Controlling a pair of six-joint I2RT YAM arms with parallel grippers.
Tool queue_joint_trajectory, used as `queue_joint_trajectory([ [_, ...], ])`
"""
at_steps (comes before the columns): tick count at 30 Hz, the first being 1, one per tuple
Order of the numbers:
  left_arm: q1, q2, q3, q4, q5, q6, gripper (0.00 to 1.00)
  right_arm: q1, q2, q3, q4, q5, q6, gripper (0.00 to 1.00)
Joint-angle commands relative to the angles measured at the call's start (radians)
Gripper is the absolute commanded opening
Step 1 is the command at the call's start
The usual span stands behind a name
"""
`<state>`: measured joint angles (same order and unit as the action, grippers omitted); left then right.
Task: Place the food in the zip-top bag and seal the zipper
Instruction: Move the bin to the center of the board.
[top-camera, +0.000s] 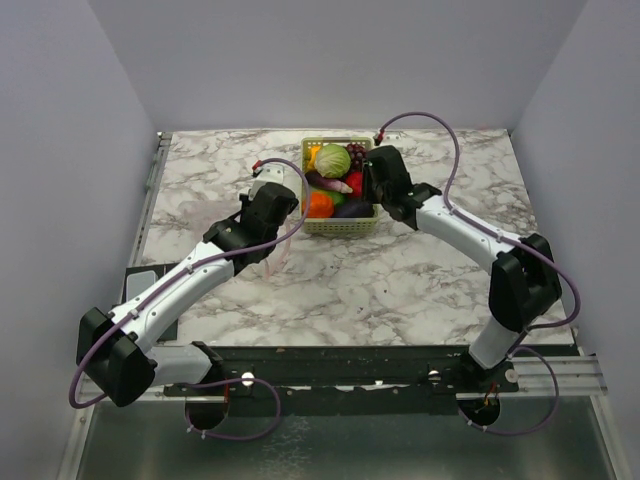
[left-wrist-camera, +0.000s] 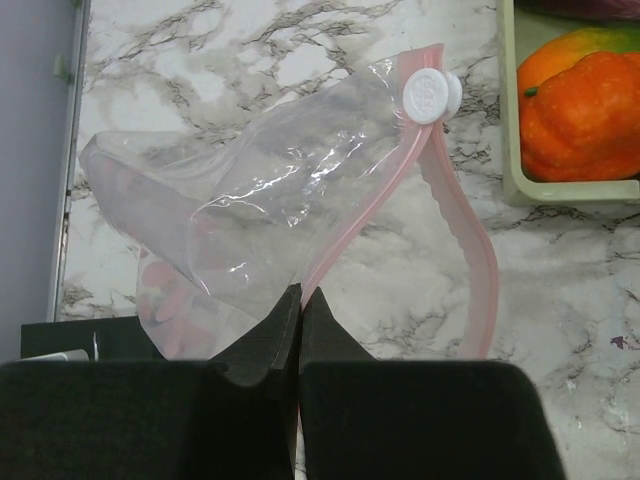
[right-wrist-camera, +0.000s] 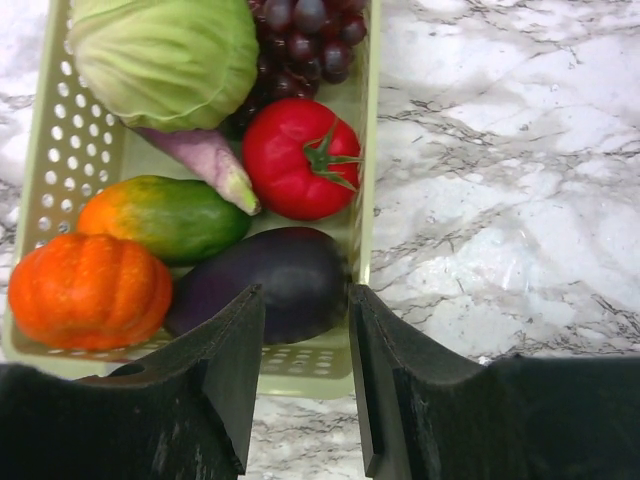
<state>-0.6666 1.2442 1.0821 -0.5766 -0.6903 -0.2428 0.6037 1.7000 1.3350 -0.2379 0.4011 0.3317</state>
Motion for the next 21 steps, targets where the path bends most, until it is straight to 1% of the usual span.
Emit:
queue_joint_trajectory([
  [1, 0.003, -0.010, -0.014, 0.017, 0.035, 0.001, 0.00, -0.036, 0.046, 0.003, -0.033, -0.044, -0.019, 0.45],
  [8, 0.003, -0.016, -0.016, 0.017, 0.033, 0.002, 0.00, -0.096, 0.123, 0.056, -0.040, -0.091, -0.041, 0.45],
  [13, 0.003, -0.021, -0.018, 0.018, 0.027, 0.002, 0.00, -0.111, 0.181, 0.103, -0.068, -0.108, -0.046, 0.44],
  [21, 0.003, -0.026, -0.019, 0.018, 0.025, 0.006, 0.00, -0.124, 0.225, 0.112, -0.064, -0.110, -0.045, 0.33],
])
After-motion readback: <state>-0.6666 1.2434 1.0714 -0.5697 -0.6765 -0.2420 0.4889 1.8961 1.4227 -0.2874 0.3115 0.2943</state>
